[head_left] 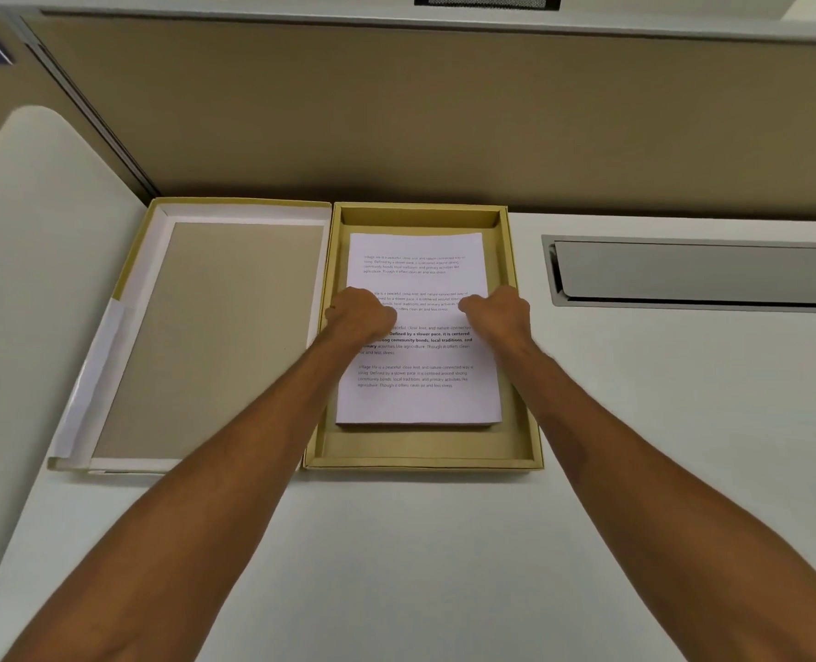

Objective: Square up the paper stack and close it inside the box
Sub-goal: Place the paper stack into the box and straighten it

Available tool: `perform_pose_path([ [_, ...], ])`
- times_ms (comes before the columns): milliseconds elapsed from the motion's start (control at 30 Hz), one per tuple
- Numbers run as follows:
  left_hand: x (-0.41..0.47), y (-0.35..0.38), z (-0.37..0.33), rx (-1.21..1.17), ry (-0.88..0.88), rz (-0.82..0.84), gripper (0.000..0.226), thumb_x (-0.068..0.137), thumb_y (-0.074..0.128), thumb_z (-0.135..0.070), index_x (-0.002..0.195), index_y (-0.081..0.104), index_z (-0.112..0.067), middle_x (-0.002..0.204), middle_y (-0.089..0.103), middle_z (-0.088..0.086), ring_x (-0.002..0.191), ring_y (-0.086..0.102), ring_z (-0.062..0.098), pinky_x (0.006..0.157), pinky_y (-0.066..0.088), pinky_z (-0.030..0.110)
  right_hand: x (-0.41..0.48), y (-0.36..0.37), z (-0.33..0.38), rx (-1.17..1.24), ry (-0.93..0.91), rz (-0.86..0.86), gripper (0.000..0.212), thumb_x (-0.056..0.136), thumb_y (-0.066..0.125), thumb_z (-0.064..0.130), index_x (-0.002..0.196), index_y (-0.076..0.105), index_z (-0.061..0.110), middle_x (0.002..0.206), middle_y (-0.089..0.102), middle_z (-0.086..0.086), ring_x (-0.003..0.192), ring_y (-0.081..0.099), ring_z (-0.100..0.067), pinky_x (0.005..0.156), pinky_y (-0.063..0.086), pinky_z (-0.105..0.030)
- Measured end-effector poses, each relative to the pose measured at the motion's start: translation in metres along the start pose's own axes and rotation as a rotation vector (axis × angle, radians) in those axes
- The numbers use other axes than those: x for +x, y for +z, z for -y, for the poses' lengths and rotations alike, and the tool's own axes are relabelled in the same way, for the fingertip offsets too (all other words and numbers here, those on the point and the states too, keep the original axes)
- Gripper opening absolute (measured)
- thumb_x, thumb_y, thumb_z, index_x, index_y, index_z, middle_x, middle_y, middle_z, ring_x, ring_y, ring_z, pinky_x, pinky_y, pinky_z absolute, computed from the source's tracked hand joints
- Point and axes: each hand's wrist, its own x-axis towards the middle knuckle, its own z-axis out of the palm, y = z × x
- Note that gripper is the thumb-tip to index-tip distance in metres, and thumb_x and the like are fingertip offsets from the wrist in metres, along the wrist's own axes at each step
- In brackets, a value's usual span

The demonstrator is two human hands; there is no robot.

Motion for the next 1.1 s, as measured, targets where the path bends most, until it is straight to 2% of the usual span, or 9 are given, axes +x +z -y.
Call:
perform_pose_path([
  [67,0.0,0.002,0.0,-0.081,-0.014,-0.01,0.022,0.095,0.057,-0.026,0.103,0.055,-0.005,0.106,0.058,0.008,0.096,0.061,0.023,0.087,0.055,0.035,-0.002,0.001,0.001,0.056,0.011,-0.006,0.016,0.094,0.061,0.02,0.084,0.054,0.01,0.07,0.051,0.007,0.058,0.05,-0.007,0.042,0.035,-0.02],
  [267,-0.004,0.0,-0.001,-0.201,-0.049,-0.032,0.017,0.094,0.054,-0.023,0.099,0.054,-0.006,0.104,0.061,0.009,0.093,0.061,0.025,0.074,0.051,0.034,-0.006,0.011,0.005,0.078,0.04,-0.078,0.031,0.091,0.062,0.024,0.065,0.046,0.019,0.067,0.053,0.007,0.056,0.051,-0.009,0.044,0.035,-0.021],
  [400,-0.003,-0.003,-0.002,-0.2,-0.053,-0.035,0.019,0.094,0.054,-0.027,0.097,0.052,-0.007,0.101,0.058,0.007,0.097,0.062,0.027,0.083,0.053,0.036,-0.008,0.011,0.004,0.051,0.033,-0.073,0.03,0.09,0.062,0.027,0.065,0.047,0.02,0.066,0.053,0.007,0.056,0.051,-0.008,0.044,0.033,-0.021],
  [567,0.001,0.0,0.004,-0.259,-0.044,-0.071,0.023,0.092,0.058,-0.029,0.076,0.048,-0.014,0.083,0.055,0.0,0.062,0.05,0.012,0.06,0.045,0.025,-0.005,0.004,0.002,0.112,0.063,-0.034,0.024,0.09,0.06,0.024,0.071,0.048,0.017,0.071,0.052,0.007,0.06,0.051,-0.009,0.046,0.036,-0.022],
  [800,0.0,-0.004,0.001,-0.313,-0.105,-0.071,0.023,0.089,0.055,-0.032,0.074,0.044,-0.018,0.075,0.049,-0.004,0.059,0.046,0.011,0.054,0.039,0.023,-0.003,0.012,-0.001,0.08,0.059,-0.074,0.016,0.089,0.06,0.03,0.086,0.054,0.015,0.072,0.052,0.009,0.06,0.051,-0.008,0.045,0.033,-0.021],
  [867,-0.002,-0.004,0.002,-0.305,-0.083,-0.02,0.016,0.089,0.058,-0.031,0.083,0.052,-0.018,0.092,0.057,0.0,0.066,0.053,0.013,0.059,0.044,0.025,-0.002,0.007,-0.004,0.056,0.022,-0.031,0.018,0.088,0.062,0.03,0.093,0.053,0.015,0.073,0.051,0.011,0.061,0.051,-0.006,0.045,0.033,-0.021],
  [900,-0.002,-0.003,0.005,-0.298,-0.063,0.013,0.024,0.088,0.06,-0.033,0.104,0.057,-0.014,0.109,0.06,0.002,0.081,0.06,0.017,0.068,0.051,0.029,-0.001,0.005,-0.005,0.038,-0.003,-0.01,0.017,0.089,0.063,0.03,0.089,0.052,0.016,0.073,0.051,0.012,0.062,0.051,-0.005,0.045,0.034,-0.02],
  [967,-0.002,0.001,0.013,-0.266,-0.015,0.069,0.072,0.087,0.066,-0.037,0.146,0.036,-0.01,0.145,0.049,0.007,0.12,0.057,0.028,0.095,0.053,0.043,0.001,0.002,-0.007,-0.003,-0.067,-0.019,0.02,0.09,0.064,0.029,0.079,0.051,0.018,0.075,0.054,0.012,0.063,0.053,-0.006,0.047,0.038,-0.021],
  [1100,-0.023,0.014,0.031,-0.271,0.121,0.035,0.11,0.074,0.082,-0.046,0.156,0.015,-0.016,0.159,0.032,0.012,0.143,0.037,0.032,0.111,0.04,0.052,0.009,0.004,-0.003,-0.249,-0.287,-0.202,0.034,0.093,0.062,0.031,0.118,0.058,0.007,0.114,0.062,-0.008,0.099,0.061,-0.024,0.075,0.05,-0.035],
])
